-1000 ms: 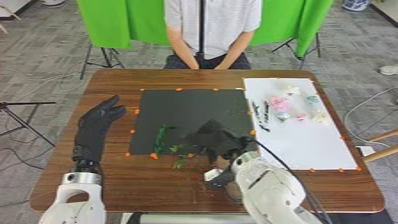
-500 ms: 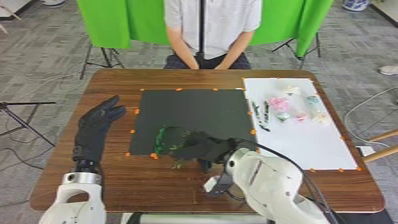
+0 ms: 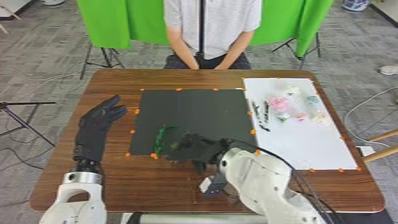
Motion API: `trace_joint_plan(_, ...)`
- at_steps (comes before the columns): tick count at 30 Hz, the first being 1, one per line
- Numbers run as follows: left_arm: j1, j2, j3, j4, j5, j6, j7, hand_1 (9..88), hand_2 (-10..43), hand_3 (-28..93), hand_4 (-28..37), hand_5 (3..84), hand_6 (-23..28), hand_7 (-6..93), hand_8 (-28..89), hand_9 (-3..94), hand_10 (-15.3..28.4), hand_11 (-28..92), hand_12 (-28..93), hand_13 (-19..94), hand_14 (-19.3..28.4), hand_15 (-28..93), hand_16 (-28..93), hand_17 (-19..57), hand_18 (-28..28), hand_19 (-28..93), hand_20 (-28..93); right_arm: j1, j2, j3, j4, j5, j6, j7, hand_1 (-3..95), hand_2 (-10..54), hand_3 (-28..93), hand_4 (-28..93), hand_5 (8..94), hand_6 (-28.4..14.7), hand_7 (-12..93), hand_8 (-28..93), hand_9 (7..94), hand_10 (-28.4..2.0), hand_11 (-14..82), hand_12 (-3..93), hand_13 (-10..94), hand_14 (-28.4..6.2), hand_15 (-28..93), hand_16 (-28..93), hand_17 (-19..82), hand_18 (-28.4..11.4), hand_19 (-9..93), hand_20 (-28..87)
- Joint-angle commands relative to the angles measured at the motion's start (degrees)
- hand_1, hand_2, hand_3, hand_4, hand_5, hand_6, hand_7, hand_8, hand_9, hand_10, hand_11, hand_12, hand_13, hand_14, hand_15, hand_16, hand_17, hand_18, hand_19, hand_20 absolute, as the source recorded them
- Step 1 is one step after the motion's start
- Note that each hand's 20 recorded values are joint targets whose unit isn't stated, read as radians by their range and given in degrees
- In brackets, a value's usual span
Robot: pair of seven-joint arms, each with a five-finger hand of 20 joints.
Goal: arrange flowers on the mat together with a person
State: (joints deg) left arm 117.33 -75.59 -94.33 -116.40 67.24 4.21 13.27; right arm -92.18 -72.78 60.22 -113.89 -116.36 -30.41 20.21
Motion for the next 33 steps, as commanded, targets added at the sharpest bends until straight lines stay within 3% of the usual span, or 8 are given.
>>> trace_joint_plan(1, 0.4, 0.05, 0.45, 0.24, -0.53, -0.28, -0.37, 25.2, -7.9, 63, -23.9, 46.4, 4.2, 10.6, -6, 47.0, 14.9, 19, 13, 36, 17.7, 19, 1, 6.7, 12.3, 13, 16, 2.2, -1.2, -0.6, 2.3, -1.2, 5.0, 1.2, 26.4, 11.3, 52, -15, 63.0, -4.4, 10, -8, 62.0, -14.2, 7.4, 7.5, 94, -2.7, 55, 18, 57, -18.3, 89, 26)
trace_joint_plan(12, 0.0, -0.13, 0.54, 0.46, -0.54, -0.34, -0.18, 25.1, -7.9, 63, -23.9, 46.5, 4.3, 10.5, -6, 46.9, 14.9, 19, 13, 36, 17.7, 19, 1, 6.7, 12.3, 13, 16, 1.5, -1.6, 1.2, 1.2, 3.9, 9.3, 3.2, 26.1, 11.6, 52, -15, 59.2, -5.8, 8, -8, 60.6, -14.8, 7.3, 6.8, 94, -2.7, 55, 18, 57, -18.3, 89, 25)
trace_joint_plan(21, -0.1, -0.24, 0.49, 0.53, -0.56, -0.52, -0.13, 25.2, -7.9, 63, -23.8, 46.5, 4.2, 10.6, -6, 47.0, 14.9, 19, 13, 36, 17.7, 19, 1, 6.7, 12.3, 13, 16, -0.4, -0.9, 7.2, -1.9, 5.4, 16.7, 2.8, 25.9, 10.9, 52, -14, 68.1, -3.7, 11, -8, 72.1, -14.7, 9.5, 8.6, 94, -1.9, 60, 16, 60, -17.4, 91, 24)
trace_joint_plan(33, 0.2, -0.55, 0.20, 0.38, -0.42, -0.67, -0.21, 25.3, -7.8, 63, -23.8, 46.5, 4.2, 10.5, -6, 46.9, 14.9, 19, 13, 36, 17.6, 19, 1, 6.7, 12.2, 13, 16, -3.3, 1.4, 10.9, -0.1, -0.9, 14.1, 5.9, 24.4, 10.1, 53, -14, 70.9, -3.8, 11, -8, 74.8, -15.1, 9.5, 9.4, 94, -1.3, 62, 15, 60, -17.5, 93, 23)
